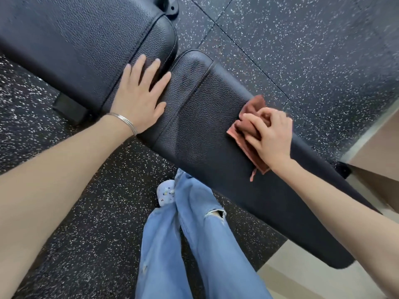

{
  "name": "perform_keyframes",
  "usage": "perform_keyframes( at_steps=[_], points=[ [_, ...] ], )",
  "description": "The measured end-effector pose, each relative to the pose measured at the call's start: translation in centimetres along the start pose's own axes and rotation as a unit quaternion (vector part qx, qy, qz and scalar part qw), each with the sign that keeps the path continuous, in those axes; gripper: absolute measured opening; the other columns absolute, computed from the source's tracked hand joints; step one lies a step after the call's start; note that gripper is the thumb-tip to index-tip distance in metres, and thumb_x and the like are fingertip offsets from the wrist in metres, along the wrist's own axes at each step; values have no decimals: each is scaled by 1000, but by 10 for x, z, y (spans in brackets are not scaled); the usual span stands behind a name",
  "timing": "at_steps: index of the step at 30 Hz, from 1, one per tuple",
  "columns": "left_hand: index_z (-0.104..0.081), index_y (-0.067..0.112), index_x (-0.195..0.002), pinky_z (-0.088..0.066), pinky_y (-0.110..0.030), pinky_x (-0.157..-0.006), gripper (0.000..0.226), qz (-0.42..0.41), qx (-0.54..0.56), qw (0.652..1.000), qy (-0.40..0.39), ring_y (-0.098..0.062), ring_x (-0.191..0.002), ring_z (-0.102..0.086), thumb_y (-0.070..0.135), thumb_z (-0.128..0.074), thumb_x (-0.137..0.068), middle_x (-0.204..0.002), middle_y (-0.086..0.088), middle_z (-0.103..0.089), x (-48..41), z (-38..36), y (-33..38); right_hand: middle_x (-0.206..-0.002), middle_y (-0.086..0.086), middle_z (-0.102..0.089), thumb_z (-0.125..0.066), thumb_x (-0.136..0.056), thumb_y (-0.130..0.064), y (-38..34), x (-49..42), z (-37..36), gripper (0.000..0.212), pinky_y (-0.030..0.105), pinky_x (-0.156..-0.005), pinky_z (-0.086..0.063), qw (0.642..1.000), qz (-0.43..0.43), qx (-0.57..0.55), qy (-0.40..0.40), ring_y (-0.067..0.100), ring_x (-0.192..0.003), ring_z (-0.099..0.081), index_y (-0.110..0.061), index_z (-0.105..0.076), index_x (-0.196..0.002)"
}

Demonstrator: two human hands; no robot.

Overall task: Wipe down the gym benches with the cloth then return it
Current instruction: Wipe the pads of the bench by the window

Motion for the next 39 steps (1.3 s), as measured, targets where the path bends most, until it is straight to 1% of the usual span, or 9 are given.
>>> perform_keyframes(
  at_steps=[6,13,16,20,25,29,32,35,39],
  points=[
    [-26,16,-147,-11,-57,-113,64,3,-3,1000,-6,-43,-141,-11,38,-46,-91,-154,-18,-17,-2,-1,1,-116,11,-54,-57,-86,-45,-25,-55,0,35,38,-81,-29,998,-54,-7,-14,32,-102,-50,-26,-60,-116],
    [-25,16,-148,-10,-57,-113,64,5,-7,1000,-7,-44,-141,-11,37,-46,-91,-155,-19,-16,-2,-3,2,-117,5,-54,-48,-86,-51,-70,-175,-11,45,40,-86,-37,995,-7,-71,-68,28,-109,-49,-27,-52,-123],
    [-24,16,-148,-9,-56,-113,65,7,-3,1000,-19,-44,-141,-9,36,-47,-91,-155,-19,-14,-3,-2,1,-116,6,-54,-51,-84,-49,-63,-153,-6,44,41,-84,-37,995,8,-81,-57,28,-107,-49,-27,-55,-122],
    [-25,16,-148,-12,-56,-112,64,-7,-7,1000,-20,-44,-140,-13,38,-47,-92,-154,-19,-17,-3,1,0,-112,12,-58,-65,-78,-43,-34,-78,2,39,42,-78,-36,999,11,-28,-26,33,-99,-53,-22,-64,-111],
    [-29,17,-146,-14,-55,-112,63,-8,7,1000,12,-44,-140,-17,38,-49,-91,-153,-18,-23,-1,-2,-2,-107,13,-61,-68,-79,-38,-15,-12,-4,31,40,-79,-30,999,29,-15,-22,24,-99,-42,-20,-69,-104],
    [-29,18,-146,-16,-53,-111,62,-15,12,1000,21,-40,-140,-19,40,-47,-91,-153,-16,-24,-2,-2,-7,-104,11,-58,-64,-81,-40,-37,-34,0,30,41,-78,-30,999,-17,-19,-22,26,-96,-43,-21,-67,-105],
    [-31,15,-145,-23,-51,-110,63,-50,17,998,30,-39,-139,-24,37,-49,-89,-151,-18,-28,-4,4,-23,-113,9,-53,-60,-84,-42,-64,-85,3,33,40,-81,-31,997,-71,-14,-24,30,-103,-46,-26,-61,-113],
    [-29,15,-145,-22,-52,-111,64,-36,13,999,39,-40,-138,-23,39,-48,-89,-150,-21,-28,-8,10,-66,-120,7,-50,-53,-86,-46,-95,-150,-1,38,42,-87,-33,992,-123,-22,-19,27,-111,-44,-30,-55,-121],
    [-26,15,-147,-22,-53,-112,67,-71,-3,997,5,-40,-139,-22,46,-44,-90,-152,-20,-24,-10,14,-96,-125,3,-48,-48,-88,-50,-121,-167,-8,40,44,-92,-32,984,-174,14,-22,25,-117,-41,-33,-52,-123]
  ],
)
Point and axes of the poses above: each hand's wrist, its own x-axis away from the middle knuckle, its own z-axis out of the back of the hand, y = z × x, the point moved 5 cm from there along -x, towards the middle knuckle
